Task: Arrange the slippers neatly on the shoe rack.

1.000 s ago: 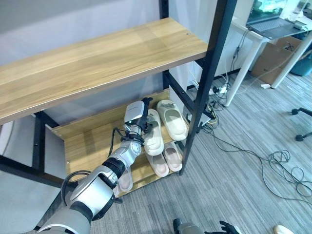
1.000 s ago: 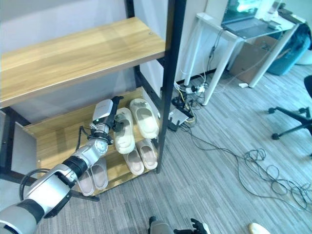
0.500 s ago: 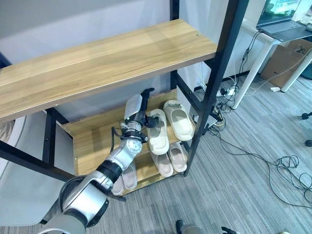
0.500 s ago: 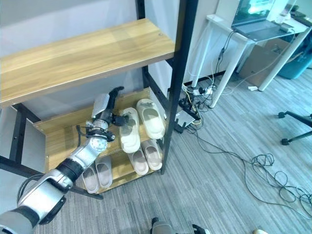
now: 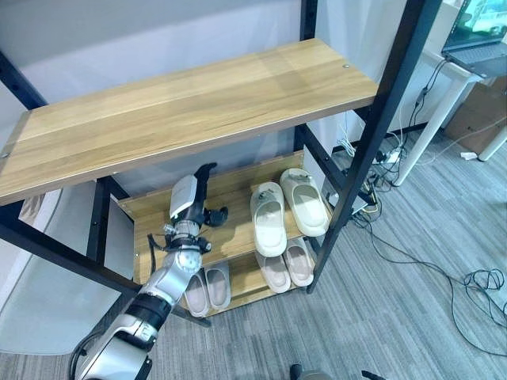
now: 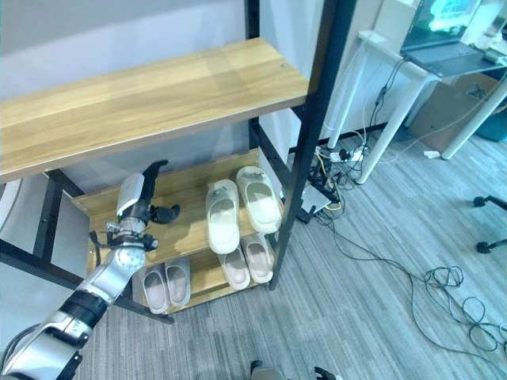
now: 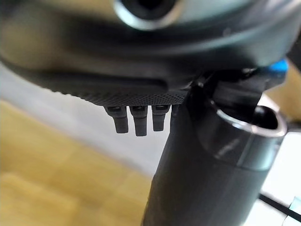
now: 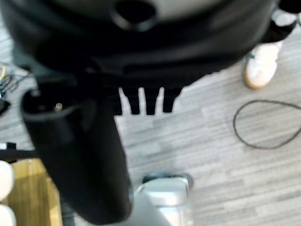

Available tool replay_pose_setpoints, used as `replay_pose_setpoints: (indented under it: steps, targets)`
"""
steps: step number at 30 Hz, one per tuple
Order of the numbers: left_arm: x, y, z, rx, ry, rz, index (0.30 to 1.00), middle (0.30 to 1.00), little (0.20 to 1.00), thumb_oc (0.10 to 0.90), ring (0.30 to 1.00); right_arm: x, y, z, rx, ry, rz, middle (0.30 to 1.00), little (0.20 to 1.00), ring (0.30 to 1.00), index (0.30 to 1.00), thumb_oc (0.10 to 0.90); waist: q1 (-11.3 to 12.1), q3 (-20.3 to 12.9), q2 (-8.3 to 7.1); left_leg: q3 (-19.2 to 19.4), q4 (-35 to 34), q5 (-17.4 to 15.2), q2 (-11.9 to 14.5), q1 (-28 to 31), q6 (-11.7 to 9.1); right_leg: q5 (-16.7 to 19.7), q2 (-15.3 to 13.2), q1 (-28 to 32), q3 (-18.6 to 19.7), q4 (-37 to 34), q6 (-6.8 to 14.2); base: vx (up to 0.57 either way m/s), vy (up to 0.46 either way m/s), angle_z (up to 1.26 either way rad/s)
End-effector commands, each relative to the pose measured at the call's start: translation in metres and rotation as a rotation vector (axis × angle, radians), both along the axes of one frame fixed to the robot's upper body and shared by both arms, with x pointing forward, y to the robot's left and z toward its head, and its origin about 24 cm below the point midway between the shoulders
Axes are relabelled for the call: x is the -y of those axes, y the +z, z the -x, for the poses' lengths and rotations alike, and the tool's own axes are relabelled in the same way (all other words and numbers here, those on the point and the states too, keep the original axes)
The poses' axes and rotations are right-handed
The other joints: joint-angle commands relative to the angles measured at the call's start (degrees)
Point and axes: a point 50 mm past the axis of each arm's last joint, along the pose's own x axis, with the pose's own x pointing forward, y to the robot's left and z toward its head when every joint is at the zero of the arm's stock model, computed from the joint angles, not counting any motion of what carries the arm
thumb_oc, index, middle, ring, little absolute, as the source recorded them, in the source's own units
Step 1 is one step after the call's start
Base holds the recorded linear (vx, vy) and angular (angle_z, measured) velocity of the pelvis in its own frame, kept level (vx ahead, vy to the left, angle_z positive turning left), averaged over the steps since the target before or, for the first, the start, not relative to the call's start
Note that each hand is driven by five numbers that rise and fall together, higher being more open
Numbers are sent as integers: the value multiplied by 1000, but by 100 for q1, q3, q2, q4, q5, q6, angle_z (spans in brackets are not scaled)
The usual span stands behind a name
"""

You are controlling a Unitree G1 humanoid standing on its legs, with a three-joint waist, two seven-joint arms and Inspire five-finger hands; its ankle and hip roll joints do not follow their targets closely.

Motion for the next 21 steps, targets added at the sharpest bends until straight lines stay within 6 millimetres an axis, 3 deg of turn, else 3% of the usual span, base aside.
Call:
replay_pose_setpoints:
  steps: [1,9,21]
  targets:
    - [-8,36,-7,159,-28,-56,900,900,900,800,900,-8,-3,1,-15,-9,-24,900,900,900,900,800,-12,-230,-371,-217,-15,-1170,-484,267,64,1098,-325,1108,-355,-2286,716,-1,19,12]
    - [7,-3,6,-2,-85,-43,900,900,900,800,900,-8,-4,7,-30,-27,-32,900,900,900,900,800,-10,-269,-403,-227,-15,-1176,-520,275,101,1127,-360,1126,-366,-2286,723,0,0,0]
    - [32,-19,13,-87,-178,38,900,900,900,800,900,-14,-5,4,-28,-9,-41,900,900,900,900,800,-50,-296,-387,-227,-15,-1187,-555,335,130,1142,-377,1172,-325,-2286,717,0,0,0]
